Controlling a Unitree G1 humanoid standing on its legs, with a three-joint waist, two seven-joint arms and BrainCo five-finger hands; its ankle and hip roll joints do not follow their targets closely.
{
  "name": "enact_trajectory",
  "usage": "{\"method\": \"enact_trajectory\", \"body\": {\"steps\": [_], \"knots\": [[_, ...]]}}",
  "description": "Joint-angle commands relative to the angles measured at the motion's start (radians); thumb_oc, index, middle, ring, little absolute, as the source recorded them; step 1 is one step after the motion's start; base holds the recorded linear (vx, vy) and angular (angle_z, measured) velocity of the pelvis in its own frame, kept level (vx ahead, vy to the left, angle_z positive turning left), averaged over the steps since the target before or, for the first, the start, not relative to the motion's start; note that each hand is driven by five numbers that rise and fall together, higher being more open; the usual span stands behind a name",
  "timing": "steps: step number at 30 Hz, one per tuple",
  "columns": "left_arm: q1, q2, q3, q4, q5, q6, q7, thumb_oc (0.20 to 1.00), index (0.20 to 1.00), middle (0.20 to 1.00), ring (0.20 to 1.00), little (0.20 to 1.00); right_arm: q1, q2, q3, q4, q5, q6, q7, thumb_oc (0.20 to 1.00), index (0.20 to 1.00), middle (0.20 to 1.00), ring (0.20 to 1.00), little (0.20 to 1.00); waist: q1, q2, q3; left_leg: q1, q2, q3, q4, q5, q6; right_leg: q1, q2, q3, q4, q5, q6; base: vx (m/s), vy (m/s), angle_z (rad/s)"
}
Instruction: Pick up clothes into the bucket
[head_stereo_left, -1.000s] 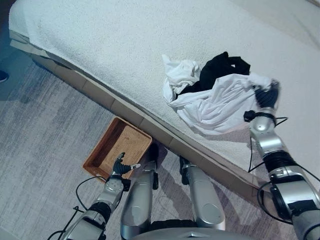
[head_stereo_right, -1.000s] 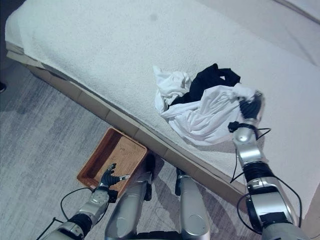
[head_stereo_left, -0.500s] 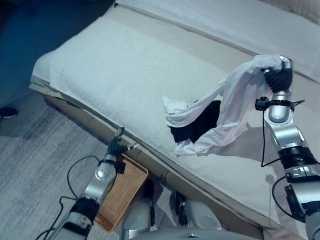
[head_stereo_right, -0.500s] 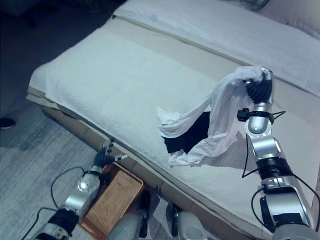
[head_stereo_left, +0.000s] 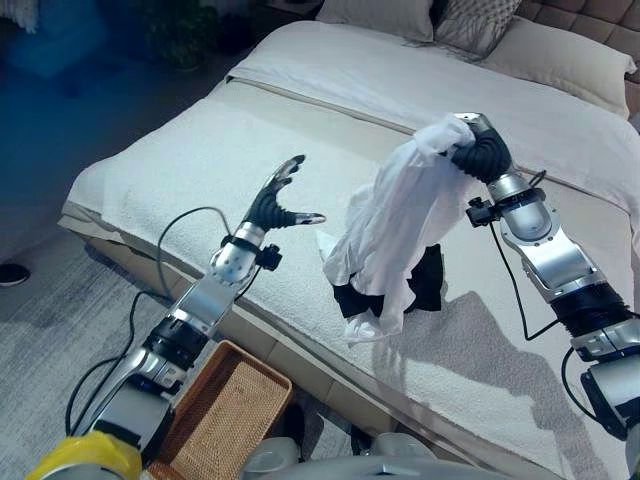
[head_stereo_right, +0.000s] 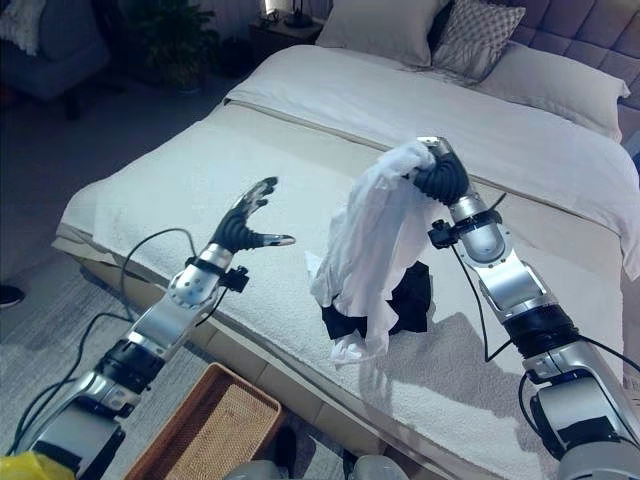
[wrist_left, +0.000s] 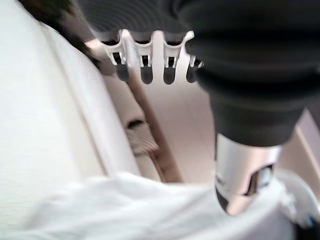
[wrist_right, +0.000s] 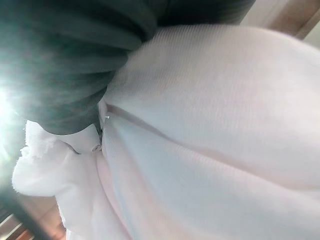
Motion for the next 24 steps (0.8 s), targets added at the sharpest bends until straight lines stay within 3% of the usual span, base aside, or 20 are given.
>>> {"method": "enact_trajectory", "body": {"steps": [1,8,16,18,19,20,21,22,23,24], "knots": [[-0.098,-0.062,-0.076,0.105,0.004,-0.004,-0.018,1.000,1.000,1.000,1.000,1.000,-0.122,-0.051,0.040,-0.095,0.130,-0.041,0.047,0.200,0.200,0.200,0.200,0.200,0.000,-0.037,-0.092,0.008,0.044,0.012,0.087,-0.122,-0.057,-0.039,-0.093,-0.026,0.060,0.011,0.084,0.00,0.000,0.00],[-0.179,-0.124,-0.173,0.216,0.047,0.036,-0.073,1.000,1.000,1.000,1.000,1.000,-0.176,-0.070,0.110,-0.186,0.186,-0.041,0.103,0.200,0.200,0.200,0.200,0.200,-0.011,-0.037,-0.093,0.016,0.045,0.015,0.085,-0.122,-0.055,-0.031,-0.093,-0.023,0.055,0.008,0.086,0.00,0.000,-0.01],[-0.183,-0.199,-0.246,0.286,0.050,0.068,-0.147,1.000,1.000,1.000,1.000,1.000,-0.182,-0.063,0.108,-0.253,0.204,-0.041,0.117,0.200,0.200,0.200,0.200,0.200,-0.016,-0.031,-0.093,0.021,0.043,0.011,0.084,-0.123,-0.052,-0.019,-0.098,-0.025,0.049,0.010,0.087,0.00,0.000,0.00],[-0.162,-0.233,-0.263,0.297,-0.084,0.072,-0.185,1.000,1.000,1.000,1.000,1.000,-0.181,-0.052,0.101,-0.272,0.210,-0.042,0.119,0.200,0.200,0.200,0.200,0.200,-0.021,-0.028,-0.090,0.021,0.042,0.009,0.084,-0.122,-0.051,-0.019,-0.097,-0.023,0.048,0.011,0.086,0.00,0.000,0.00],[-0.162,-0.232,-0.263,0.297,-0.086,0.072,-0.186,1.000,1.000,1.000,1.000,1.000,-0.181,-0.052,0.100,-0.272,0.210,-0.042,0.119,0.200,0.200,0.200,0.200,0.200,-0.020,-0.028,-0.090,0.021,0.042,0.009,0.084,-0.122,-0.051,-0.019,-0.097,-0.023,0.048,0.011,0.086,0.00,0.000,0.00],[-0.143,-0.244,-0.295,0.284,-0.304,0.096,-0.254,1.000,1.000,1.000,1.000,1.000,-0.188,-0.046,0.110,-0.282,0.236,-0.042,0.123,0.200,0.200,0.200,0.200,0.200,-0.027,-0.023,-0.092,0.021,0.042,0.012,0.083,-0.120,-0.052,-0.023,-0.099,-0.021,0.047,0.014,0.087,0.00,0.000,0.00],[-0.139,-0.238,-0.327,0.261,-0.423,0.122,-0.300,1.000,1.000,1.000,1.000,1.000,-0.188,-0.040,0.113,-0.281,0.252,-0.042,0.126,0.200,0.200,0.200,0.200,0.200,-0.030,-0.021,-0.093,0.023,0.043,0.013,0.082,-0.120,-0.053,-0.022,-0.099,-0.019,0.046,0.014,0.087,0.00,0.000,0.00],[-0.139,-0.238,-0.327,0.261,-0.423,0.122,-0.300,1.000,1.000,1.000,1.000,1.000,-0.188,-0.040,0.113,-0.281,0.252,-0.042,0.126,0.200,0.200,0.200,0.200,0.200,-0.030,-0.021,-0.093,0.023,0.043,0.013,0.082,-0.120,-0.053,-0.022,-0.099,-0.019,0.046,0.014,0.087,0.00,0.000,0.00],[-0.137,-0.231,-0.363,0.235,-0.545,0.158,-0.349,1.000,1.000,1.000,1.000,1.000,-0.195,-0.034,0.123,-0.282,0.259,-0.043,0.131,0.200,0.200,0.200,0.200,0.200,-0.035,-0.018,-0.093,0.025,0.044,0.015,0.081,-0.120,-0.054,-0.021,-0.098,-0.018,0.045,0.016,0.088,0.00,0.000,0.00],[-0.133,-0.199,-0.398,0.202,-0.668,0.196,-0.390,0.470,0.470,0.470,0.470,0.470,-0.197,-0.018,0.136,-0.269,0.265,-0.042,0.132,0.200,0.200,0.200,0.200,0.200,-0.039,-0.014,-0.096,0.029,0.044,0.017,0.079,-0.120,-0.055,-0.020,-0.097,-0.017,0.044,0.017,0.089,0.00,0.000,0.00]]}}
